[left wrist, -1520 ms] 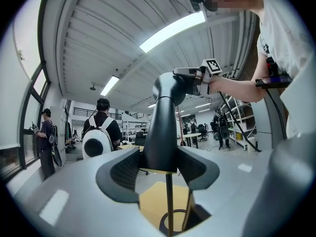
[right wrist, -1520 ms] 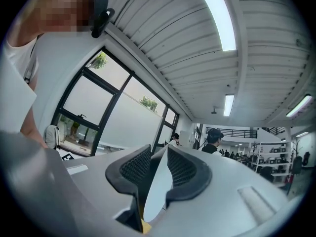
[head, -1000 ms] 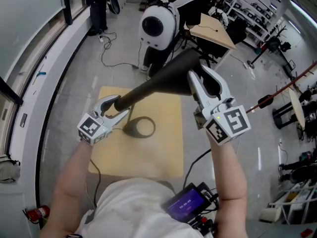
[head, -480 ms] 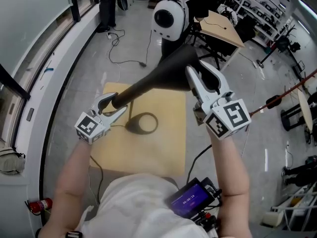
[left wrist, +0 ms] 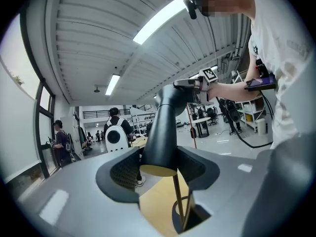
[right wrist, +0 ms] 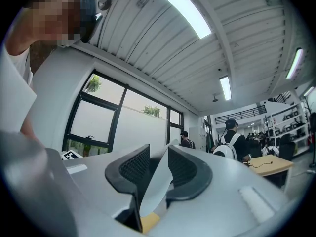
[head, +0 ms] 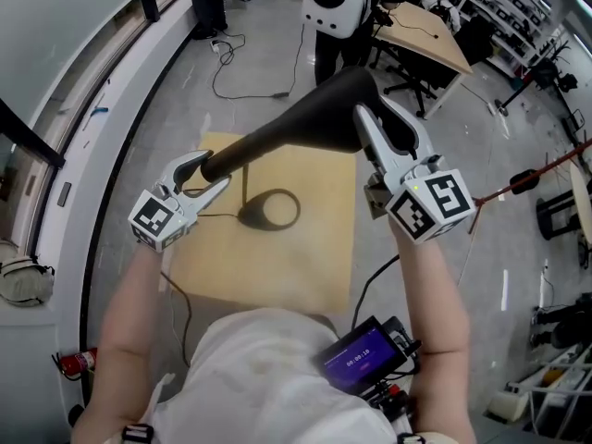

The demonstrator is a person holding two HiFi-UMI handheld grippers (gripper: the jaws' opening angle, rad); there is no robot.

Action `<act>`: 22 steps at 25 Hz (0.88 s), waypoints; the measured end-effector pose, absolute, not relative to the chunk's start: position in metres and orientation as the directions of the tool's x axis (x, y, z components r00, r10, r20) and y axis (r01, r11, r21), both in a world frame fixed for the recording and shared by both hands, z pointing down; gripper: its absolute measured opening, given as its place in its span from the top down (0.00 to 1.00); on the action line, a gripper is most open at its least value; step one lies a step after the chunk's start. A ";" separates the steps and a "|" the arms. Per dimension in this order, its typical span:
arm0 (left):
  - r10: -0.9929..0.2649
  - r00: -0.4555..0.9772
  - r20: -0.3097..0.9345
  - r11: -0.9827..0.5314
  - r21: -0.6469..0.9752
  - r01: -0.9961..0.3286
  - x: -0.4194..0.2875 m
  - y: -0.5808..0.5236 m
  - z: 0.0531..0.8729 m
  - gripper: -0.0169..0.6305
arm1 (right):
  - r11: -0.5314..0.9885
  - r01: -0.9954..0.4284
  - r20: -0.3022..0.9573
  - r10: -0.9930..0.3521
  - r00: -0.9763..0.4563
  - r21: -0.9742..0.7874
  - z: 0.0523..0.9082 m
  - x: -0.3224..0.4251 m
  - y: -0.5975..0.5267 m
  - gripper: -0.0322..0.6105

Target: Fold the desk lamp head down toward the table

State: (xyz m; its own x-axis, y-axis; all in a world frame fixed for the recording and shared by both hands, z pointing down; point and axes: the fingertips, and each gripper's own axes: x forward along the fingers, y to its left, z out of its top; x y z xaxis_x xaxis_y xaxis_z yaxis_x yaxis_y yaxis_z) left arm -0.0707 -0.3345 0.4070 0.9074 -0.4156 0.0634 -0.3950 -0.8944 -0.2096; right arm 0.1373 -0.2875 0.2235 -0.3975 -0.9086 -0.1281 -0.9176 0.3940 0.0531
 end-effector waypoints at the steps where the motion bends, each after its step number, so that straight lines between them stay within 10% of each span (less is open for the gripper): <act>1: -0.416 0.907 0.068 -0.893 -0.216 -0.394 -0.072 -0.335 0.406 0.61 | 0.394 -0.918 -0.127 -0.910 -0.396 0.041 0.227 0.139 -0.288 0.75; 22: -0.434 0.890 0.141 -0.875 -0.300 -0.379 -0.072 -0.336 0.379 0.61 | 0.391 -0.908 -0.109 -0.919 -0.378 -0.150 0.266 0.181 -0.302 0.74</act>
State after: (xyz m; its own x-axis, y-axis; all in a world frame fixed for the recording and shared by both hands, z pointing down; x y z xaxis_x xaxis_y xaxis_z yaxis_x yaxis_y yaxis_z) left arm -0.0720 -0.3365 0.3791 0.8898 -0.4339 0.1414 -0.3792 -0.8753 -0.3000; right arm 0.1813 -0.3020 0.2655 -0.3780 -0.9194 -0.1089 -0.9080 0.3911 -0.1501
